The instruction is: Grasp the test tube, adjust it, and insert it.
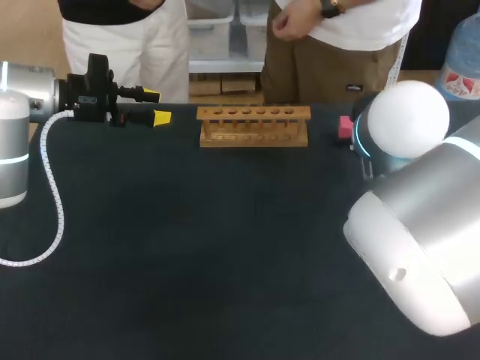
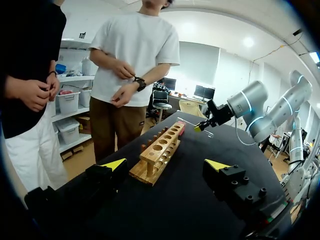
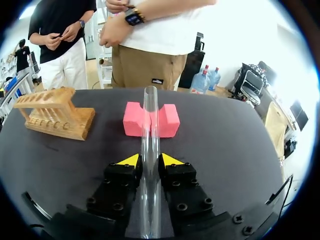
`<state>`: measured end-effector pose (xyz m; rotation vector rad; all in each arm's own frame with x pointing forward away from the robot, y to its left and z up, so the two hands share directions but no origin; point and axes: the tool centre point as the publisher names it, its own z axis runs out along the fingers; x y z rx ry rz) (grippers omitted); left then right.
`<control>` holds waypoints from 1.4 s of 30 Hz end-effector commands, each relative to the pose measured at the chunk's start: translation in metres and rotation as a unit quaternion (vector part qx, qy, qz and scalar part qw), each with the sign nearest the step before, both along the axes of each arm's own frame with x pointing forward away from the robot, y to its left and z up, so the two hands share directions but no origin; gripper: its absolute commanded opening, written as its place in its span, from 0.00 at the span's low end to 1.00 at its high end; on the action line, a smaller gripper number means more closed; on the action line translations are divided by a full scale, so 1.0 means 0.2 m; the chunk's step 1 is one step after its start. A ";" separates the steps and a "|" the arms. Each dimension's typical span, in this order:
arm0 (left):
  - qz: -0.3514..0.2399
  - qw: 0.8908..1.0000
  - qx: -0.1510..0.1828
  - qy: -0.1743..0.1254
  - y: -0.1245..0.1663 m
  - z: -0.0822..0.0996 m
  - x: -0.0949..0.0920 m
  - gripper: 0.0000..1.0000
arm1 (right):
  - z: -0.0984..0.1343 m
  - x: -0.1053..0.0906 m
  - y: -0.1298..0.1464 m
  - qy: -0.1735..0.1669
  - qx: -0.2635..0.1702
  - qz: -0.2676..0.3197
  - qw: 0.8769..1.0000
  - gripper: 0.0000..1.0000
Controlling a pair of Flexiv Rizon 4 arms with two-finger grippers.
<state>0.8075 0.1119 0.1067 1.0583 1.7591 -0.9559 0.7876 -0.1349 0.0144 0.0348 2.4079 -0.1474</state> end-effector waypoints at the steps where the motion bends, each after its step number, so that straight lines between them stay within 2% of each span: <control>1: 0.001 1.000 -0.001 -0.002 0.00 0.00 -0.01 1.00 | 0.12 -0.06 0.05 0.004 -0.007 -0.008 1.000 0.00; 12: 0.001 1.000 -0.001 -0.002 0.00 0.00 -0.01 1.00 | 0.31 -0.13 0.18 -0.020 0.001 -0.013 1.000 0.00; 20: 0.001 1.000 -0.001 -0.002 0.00 0.00 -0.01 1.00 | 0.39 -0.10 0.32 -0.042 0.017 -0.004 0.999 0.00; 33: 0.001 1.000 -0.001 -0.002 0.00 0.00 -0.01 1.00 | 0.41 -0.02 0.55 -0.052 0.054 0.051 0.996 0.00; 42: 0.001 1.000 -0.001 -0.002 0.00 0.00 -0.01 1.00 | 0.39 0.04 0.73 -0.040 0.066 0.081 0.994 0.00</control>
